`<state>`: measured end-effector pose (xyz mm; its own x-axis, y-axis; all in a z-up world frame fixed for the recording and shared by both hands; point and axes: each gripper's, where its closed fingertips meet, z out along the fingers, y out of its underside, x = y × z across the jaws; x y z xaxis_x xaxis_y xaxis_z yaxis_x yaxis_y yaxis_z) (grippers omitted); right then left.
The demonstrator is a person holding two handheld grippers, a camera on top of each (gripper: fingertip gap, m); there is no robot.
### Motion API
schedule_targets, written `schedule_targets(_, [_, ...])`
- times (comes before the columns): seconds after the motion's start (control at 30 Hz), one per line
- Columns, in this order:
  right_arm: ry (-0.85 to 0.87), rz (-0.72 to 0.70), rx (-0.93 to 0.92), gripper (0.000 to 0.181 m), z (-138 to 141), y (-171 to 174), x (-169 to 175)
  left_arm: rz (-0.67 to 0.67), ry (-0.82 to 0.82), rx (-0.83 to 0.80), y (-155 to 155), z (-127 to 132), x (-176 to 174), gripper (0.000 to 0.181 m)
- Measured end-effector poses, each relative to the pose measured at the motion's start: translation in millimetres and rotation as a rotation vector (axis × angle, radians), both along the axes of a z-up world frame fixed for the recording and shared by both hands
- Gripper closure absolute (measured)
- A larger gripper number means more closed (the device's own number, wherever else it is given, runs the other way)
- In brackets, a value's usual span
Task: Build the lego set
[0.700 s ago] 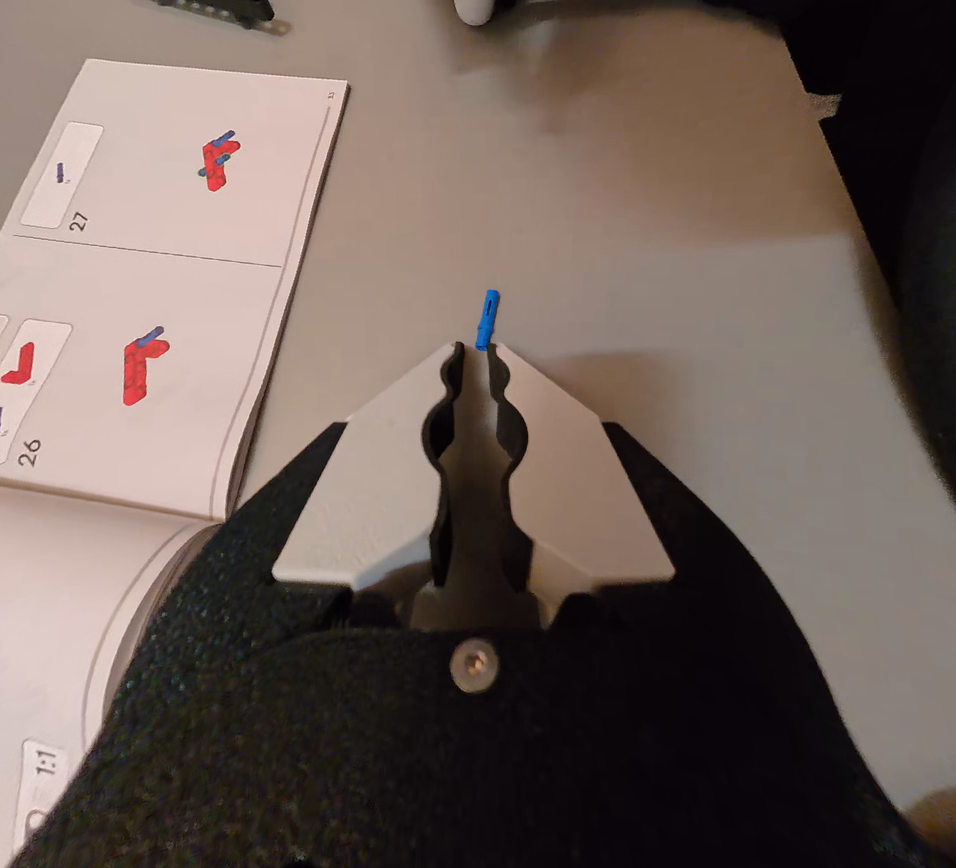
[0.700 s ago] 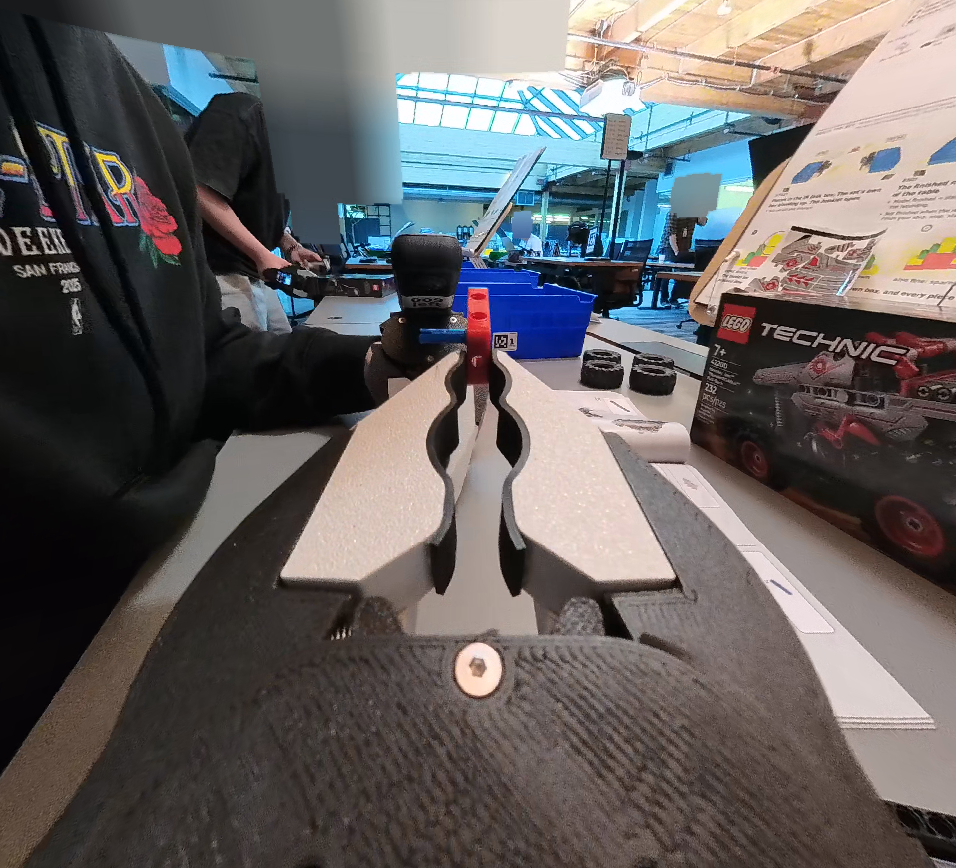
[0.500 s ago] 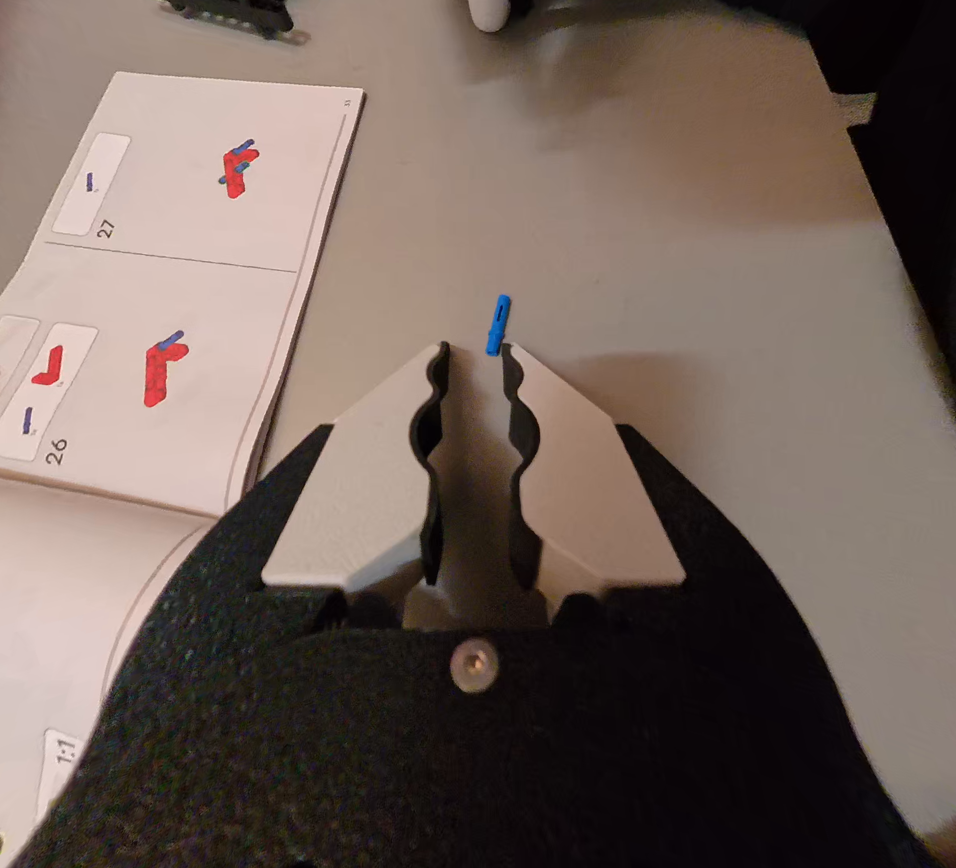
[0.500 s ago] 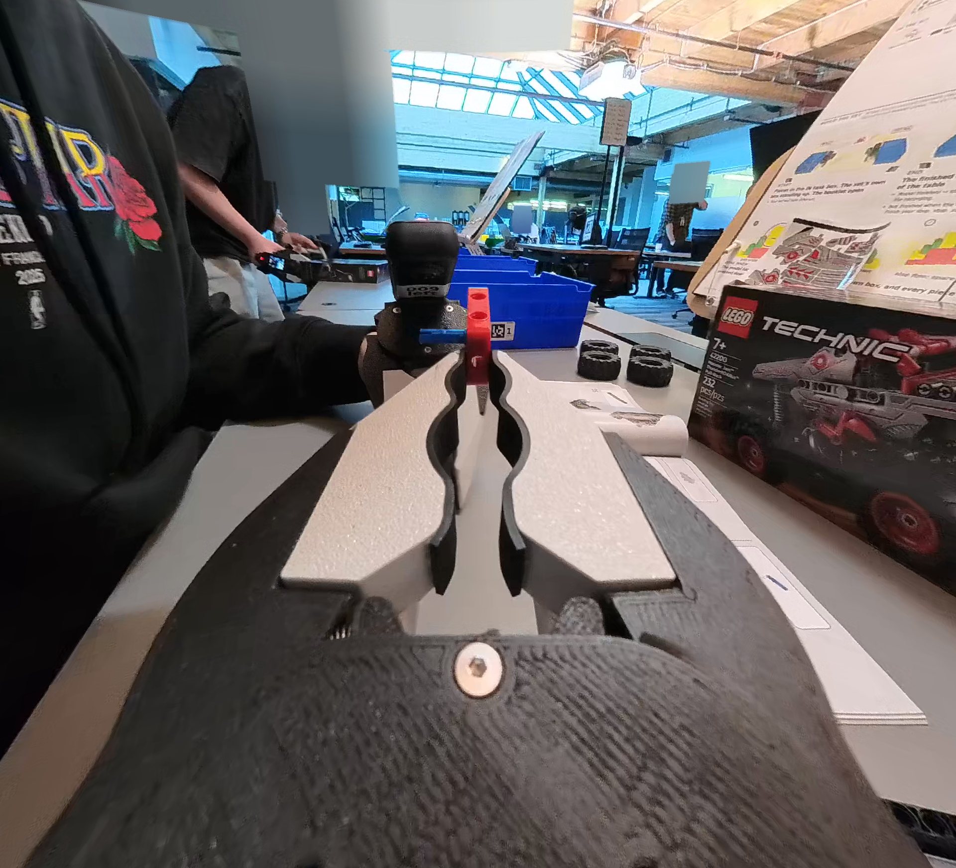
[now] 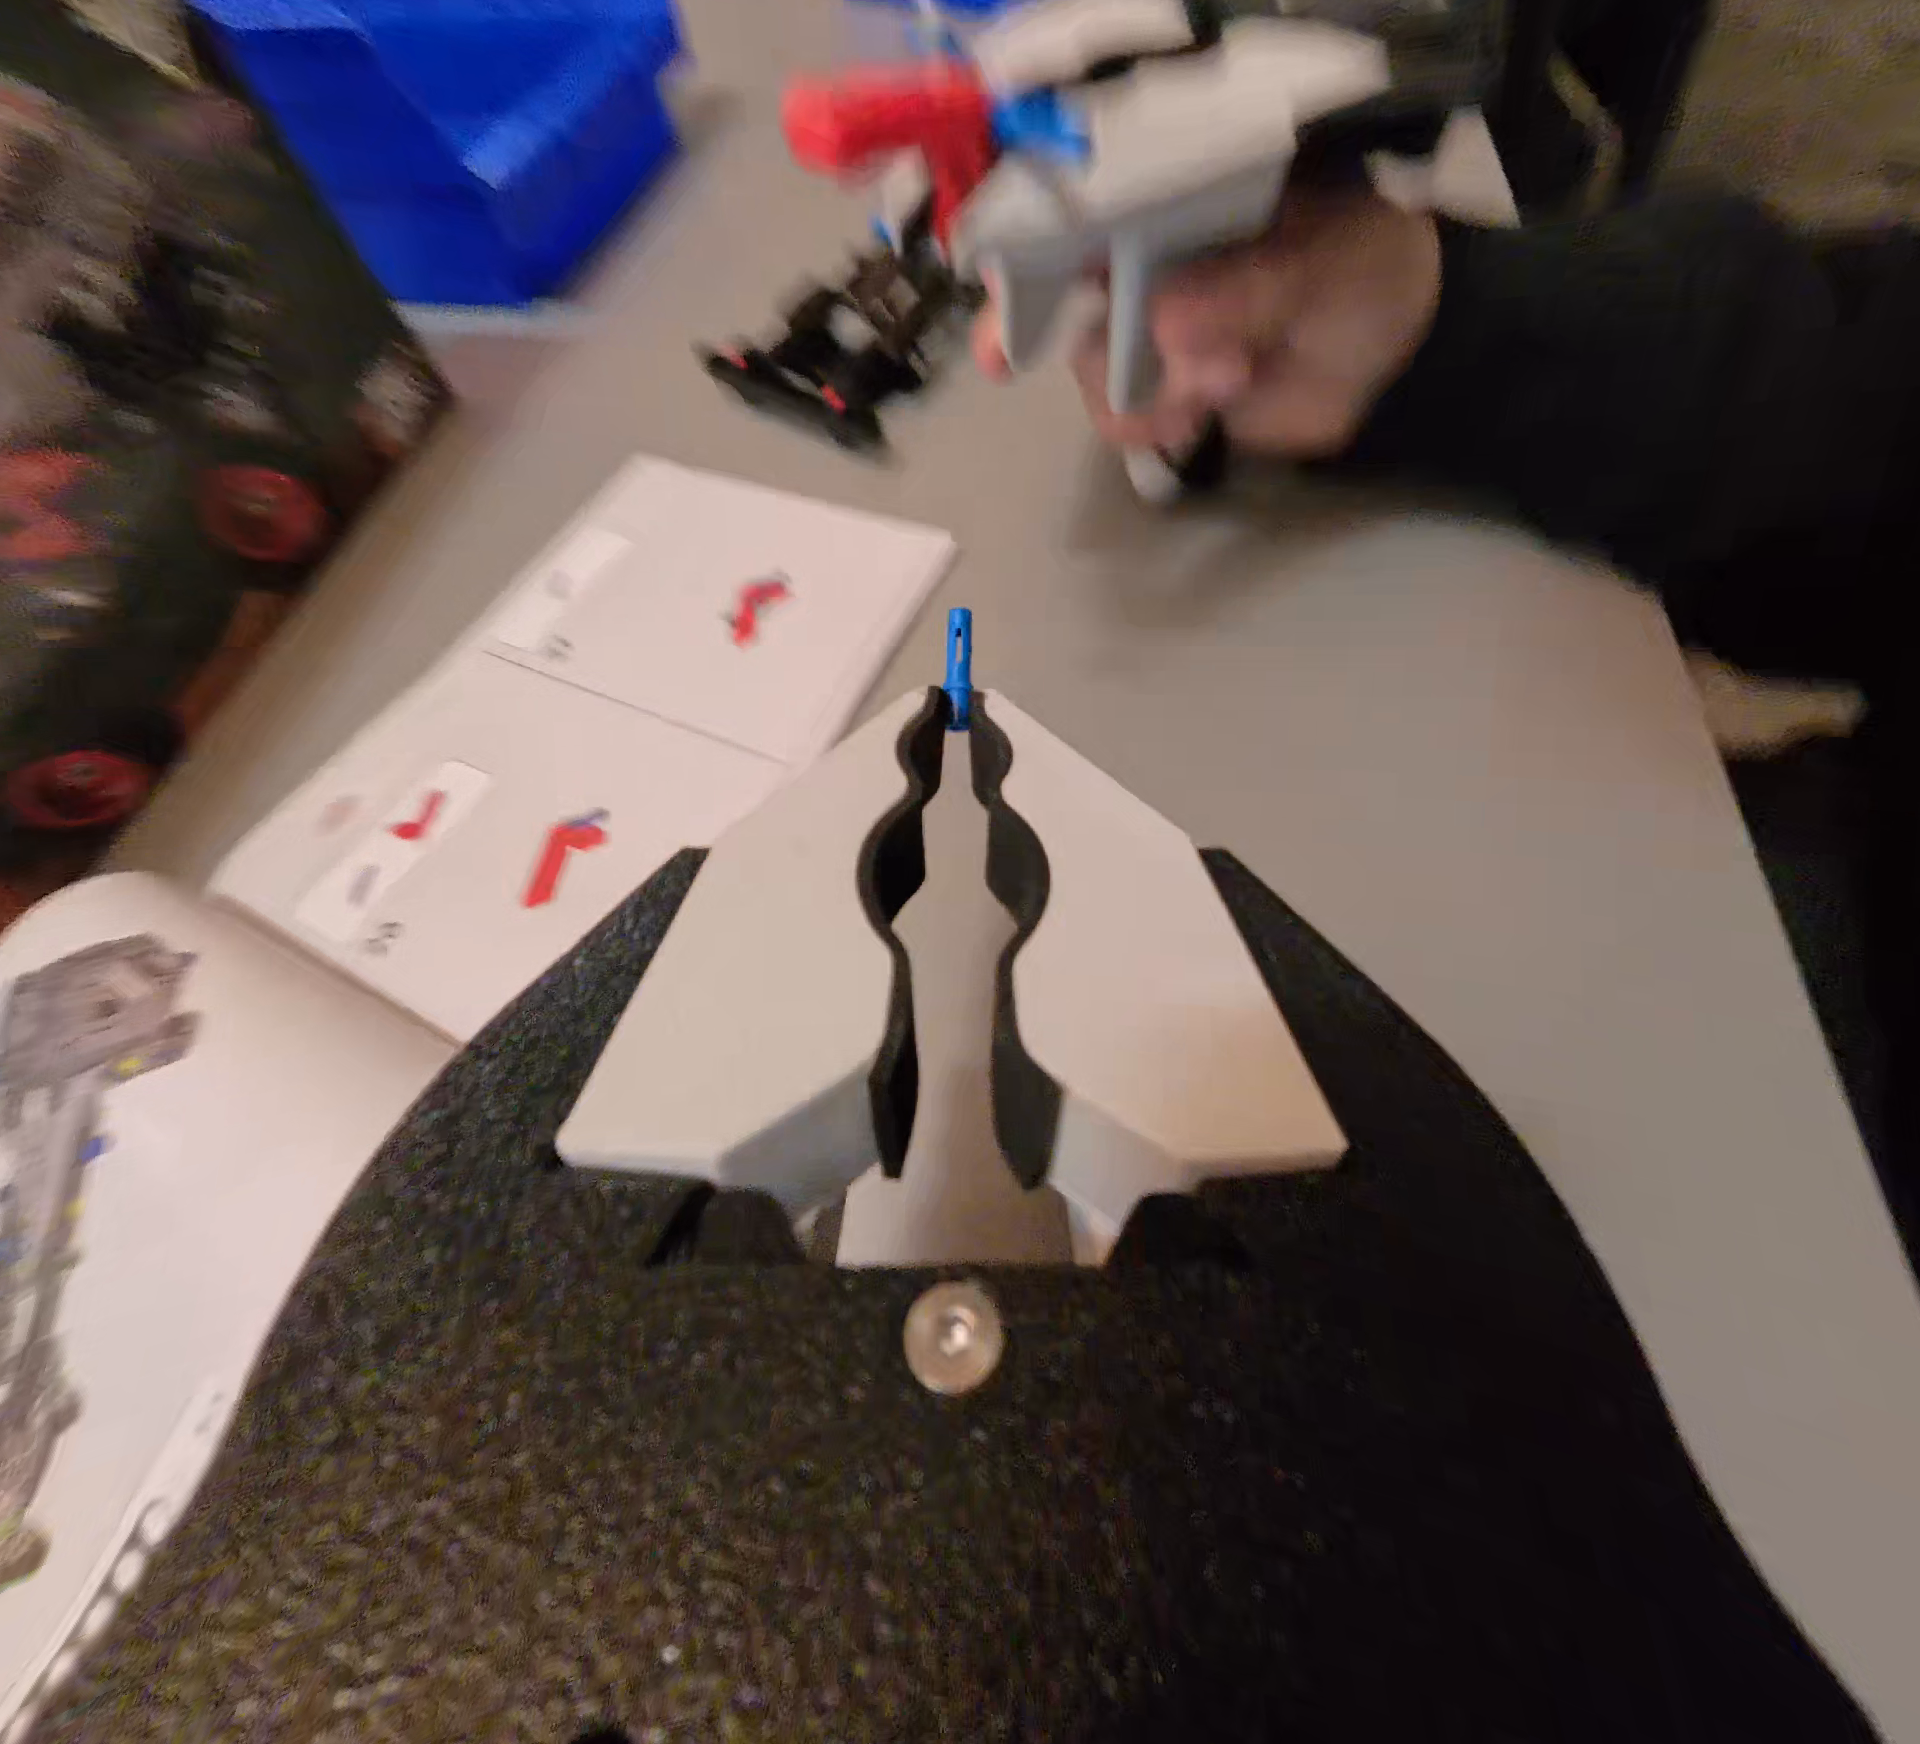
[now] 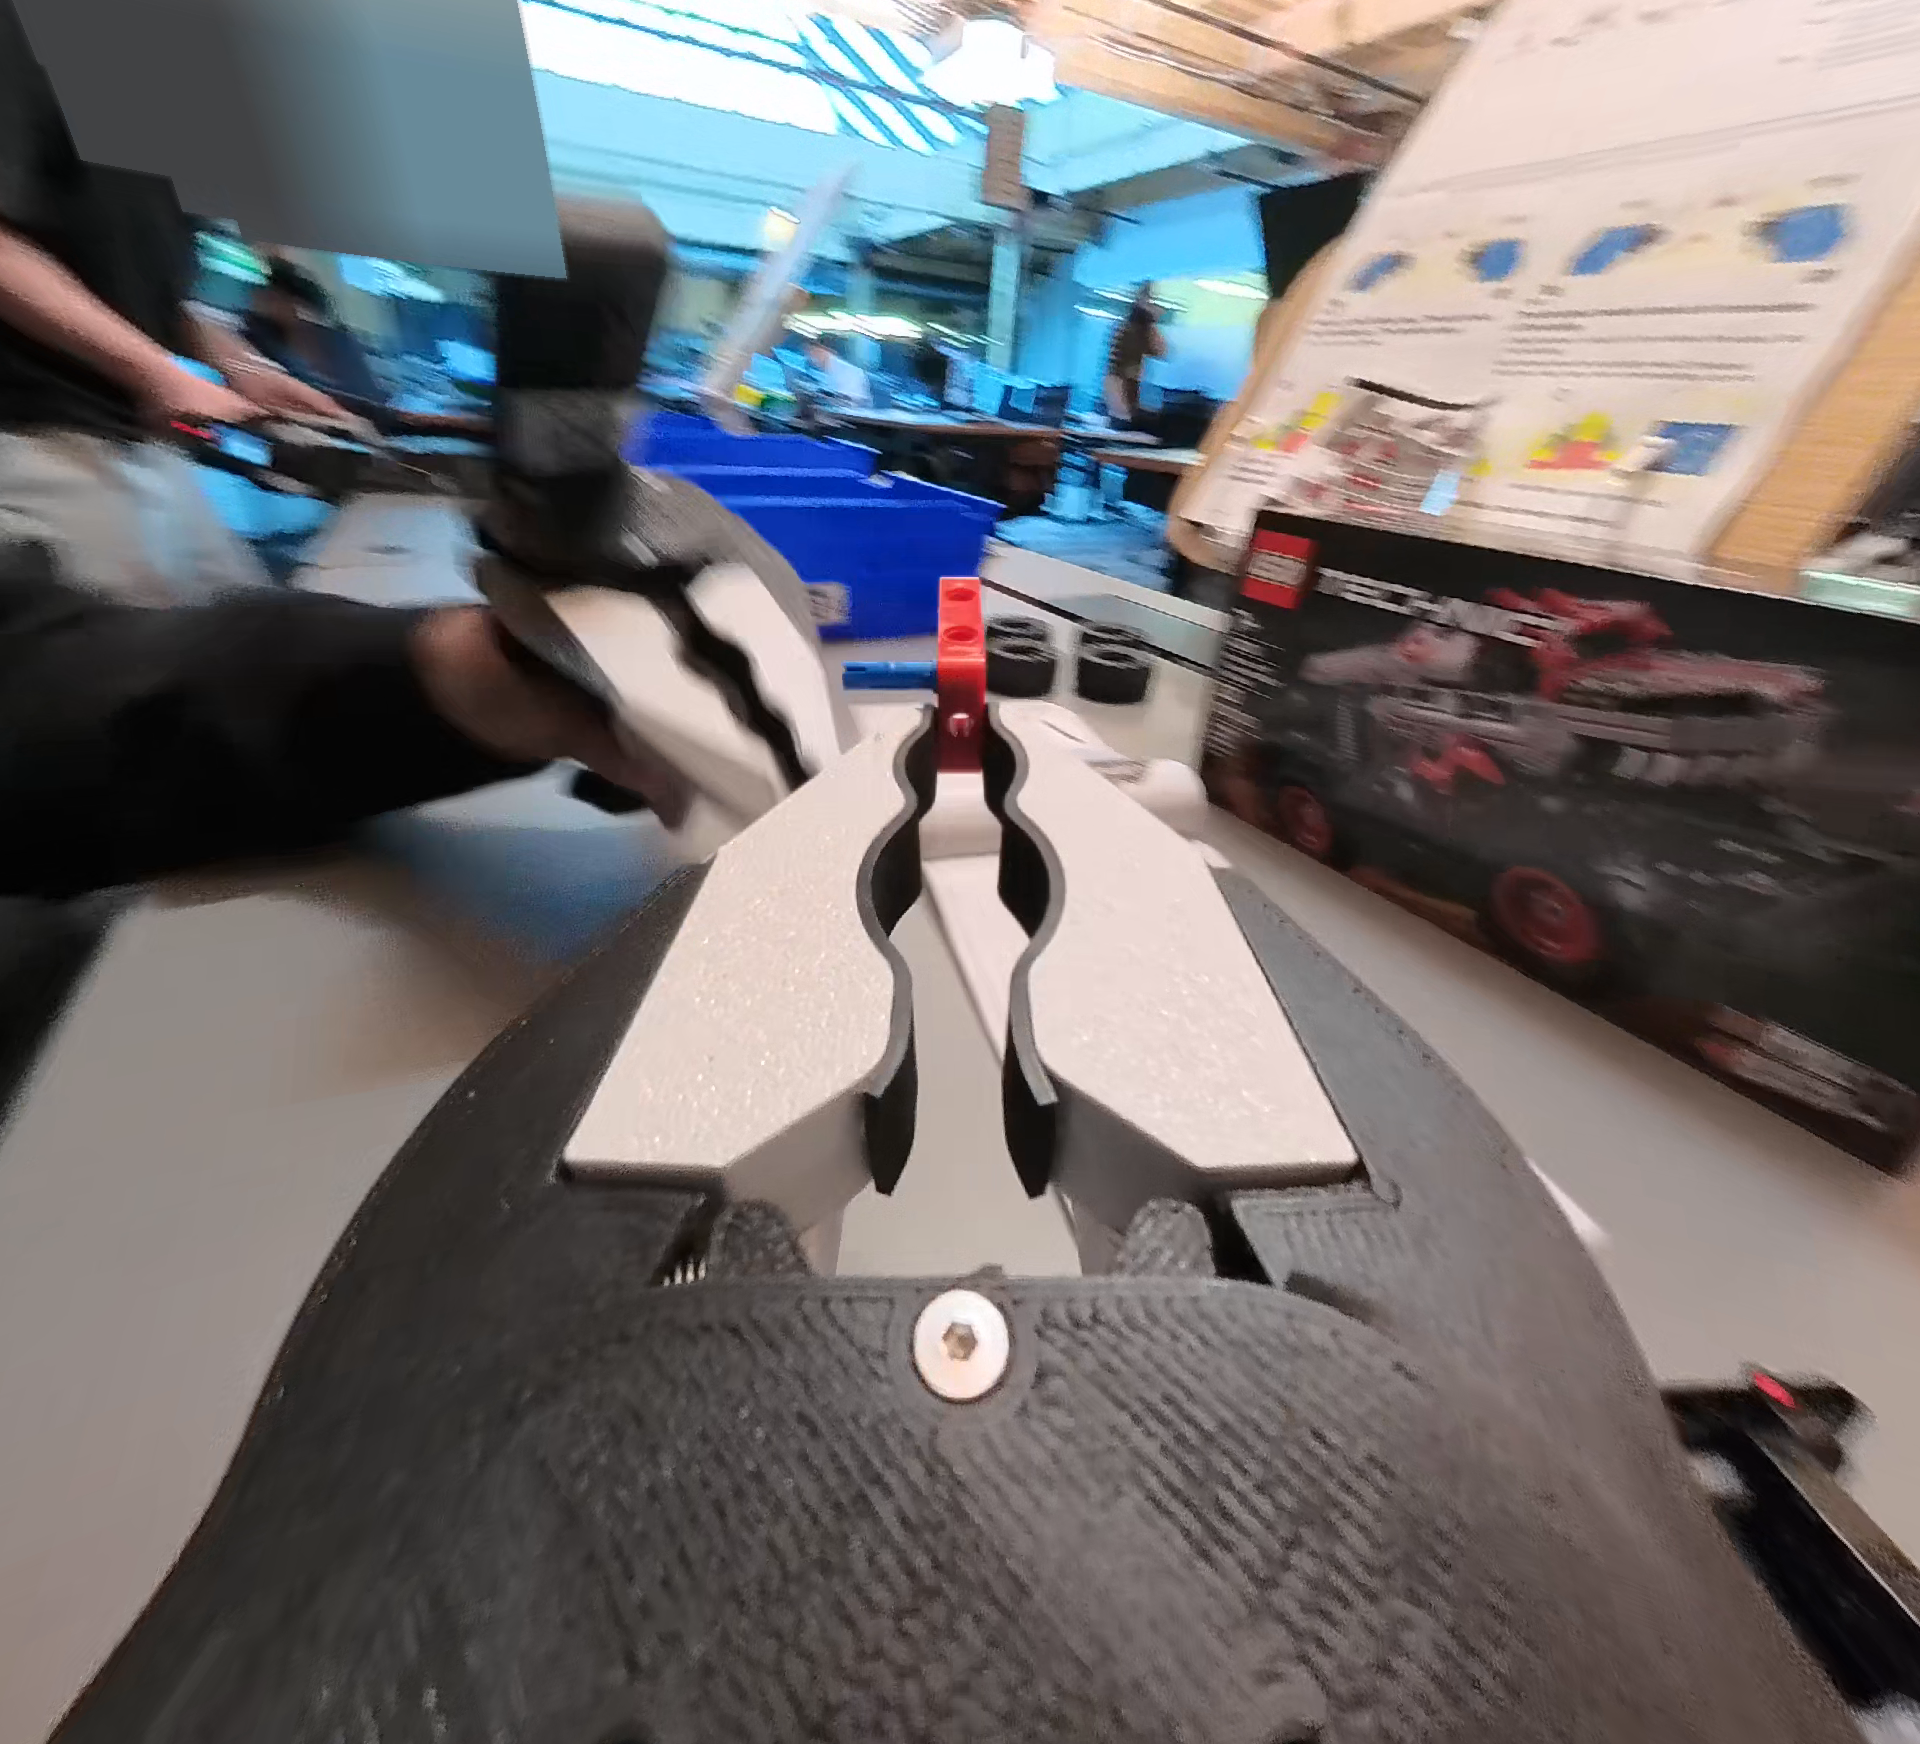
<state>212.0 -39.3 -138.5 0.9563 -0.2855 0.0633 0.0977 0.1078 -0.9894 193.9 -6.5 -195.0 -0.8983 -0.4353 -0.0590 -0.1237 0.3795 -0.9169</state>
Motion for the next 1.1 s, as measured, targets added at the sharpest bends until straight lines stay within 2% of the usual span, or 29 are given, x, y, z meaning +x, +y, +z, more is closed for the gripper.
schedule_targets(0.1, [-0.013,-0.126,-0.06,0.176,-6,3,13,0.166,-0.069,-0.102,5,29,14,0.18])
schedule_targets(0.3, [-0.095,-0.363,-0.17,0.176,-15,10,29,0.28,-0.095,-0.169,4,39,21,0.18])
schedule_targets(0.57, [-0.202,-0.453,-0.275,0.176,-20,21,30,0.325,-0.072,-0.17,7,33,29,0.18])
schedule_targets(1.1, [-0.316,-0.448,-0.426,0.176,-33,32,27,0.334,-0.014,-0.196,12,25,31,0.181])
